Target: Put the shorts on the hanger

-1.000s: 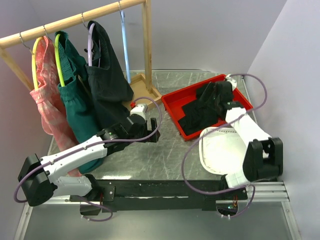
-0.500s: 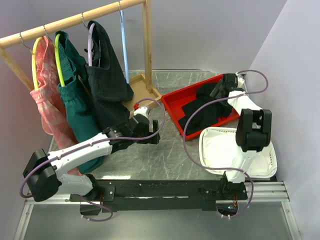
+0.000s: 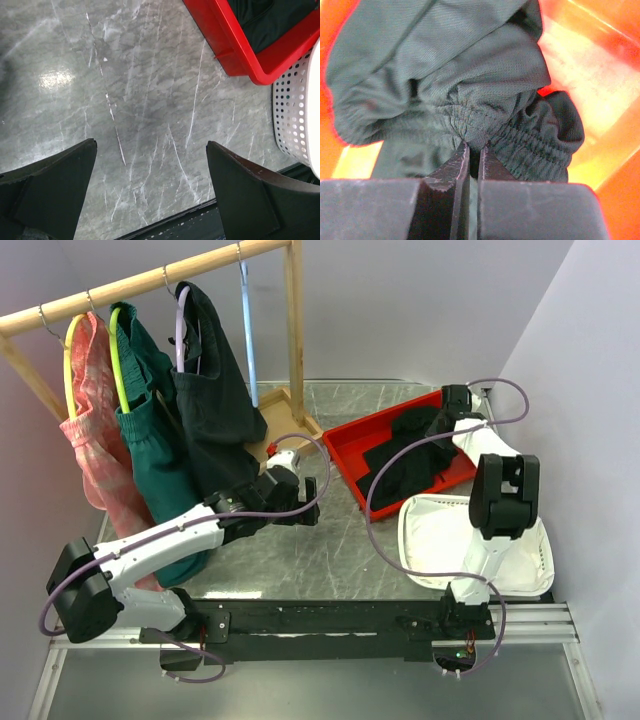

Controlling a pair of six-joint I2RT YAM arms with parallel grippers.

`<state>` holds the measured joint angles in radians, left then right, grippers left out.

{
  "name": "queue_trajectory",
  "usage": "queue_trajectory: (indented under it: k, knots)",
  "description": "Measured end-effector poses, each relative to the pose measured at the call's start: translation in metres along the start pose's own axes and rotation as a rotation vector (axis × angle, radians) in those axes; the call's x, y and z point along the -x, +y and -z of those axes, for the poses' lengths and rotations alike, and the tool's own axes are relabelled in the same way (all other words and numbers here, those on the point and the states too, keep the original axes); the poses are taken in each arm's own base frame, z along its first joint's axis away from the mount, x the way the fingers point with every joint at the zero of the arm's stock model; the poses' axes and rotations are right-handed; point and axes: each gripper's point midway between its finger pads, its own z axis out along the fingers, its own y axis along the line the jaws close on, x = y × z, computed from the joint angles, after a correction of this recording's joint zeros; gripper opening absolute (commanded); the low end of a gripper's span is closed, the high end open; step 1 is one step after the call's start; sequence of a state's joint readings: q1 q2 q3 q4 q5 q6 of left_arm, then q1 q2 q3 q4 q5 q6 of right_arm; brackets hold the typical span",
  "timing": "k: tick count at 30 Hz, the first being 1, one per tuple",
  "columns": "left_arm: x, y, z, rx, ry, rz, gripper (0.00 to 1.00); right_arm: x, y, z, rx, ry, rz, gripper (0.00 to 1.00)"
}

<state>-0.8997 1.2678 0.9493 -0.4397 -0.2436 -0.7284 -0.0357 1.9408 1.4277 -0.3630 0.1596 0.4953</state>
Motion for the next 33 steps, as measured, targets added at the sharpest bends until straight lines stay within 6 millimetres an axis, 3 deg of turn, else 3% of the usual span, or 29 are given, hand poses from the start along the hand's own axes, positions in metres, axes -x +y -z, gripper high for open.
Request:
queue_trajectory:
  k: [4, 6, 10, 15, 18, 21, 25, 28, 33]
  knots:
    - [0.003, 0.002, 0.000, 0.013, -0.014, 0.009, 0.97, 0.012, 0.018, 0.033, 0.051, -0.042, 0.016, 0.00]
    - [0.005, 0.004, 0.001, 0.018, -0.020, 0.015, 0.97, 0.021, 0.035, 0.063, 0.100, -0.085, 0.036, 0.00]
    - [0.012, 0.006, 0.008, 0.019, -0.046, 0.032, 0.97, 0.041, 0.066, 0.136, 0.220, -0.192, 0.064, 0.00]
    - [0.026, 0.001, 0.020, 0.001, -0.082, 0.044, 0.97, 0.075, 0.104, 0.256, 0.412, -0.371, 0.085, 0.00]
    - [0.034, -0.002, 0.028, -0.013, -0.107, 0.043, 0.97, 0.078, 0.118, 0.316, 0.522, -0.439, 0.096, 0.00]
    - [0.042, -0.002, 0.036, -0.022, -0.137, 0.033, 0.97, 0.077, 0.120, 0.363, 0.602, -0.483, 0.101, 0.00]
    - [0.054, -0.006, 0.050, -0.054, -0.188, 0.024, 0.99, 0.071, 0.119, 0.407, 0.680, -0.506, 0.117, 0.00]
    - [0.071, -0.016, 0.066, -0.121, -0.255, 0.024, 0.95, 0.065, 0.122, 0.434, 0.735, -0.511, 0.134, 0.00]
    - [0.105, -0.046, 0.097, -0.271, -0.390, 0.049, 0.93, 0.050, 0.133, 0.455, 0.802, -0.488, 0.168, 0.00]
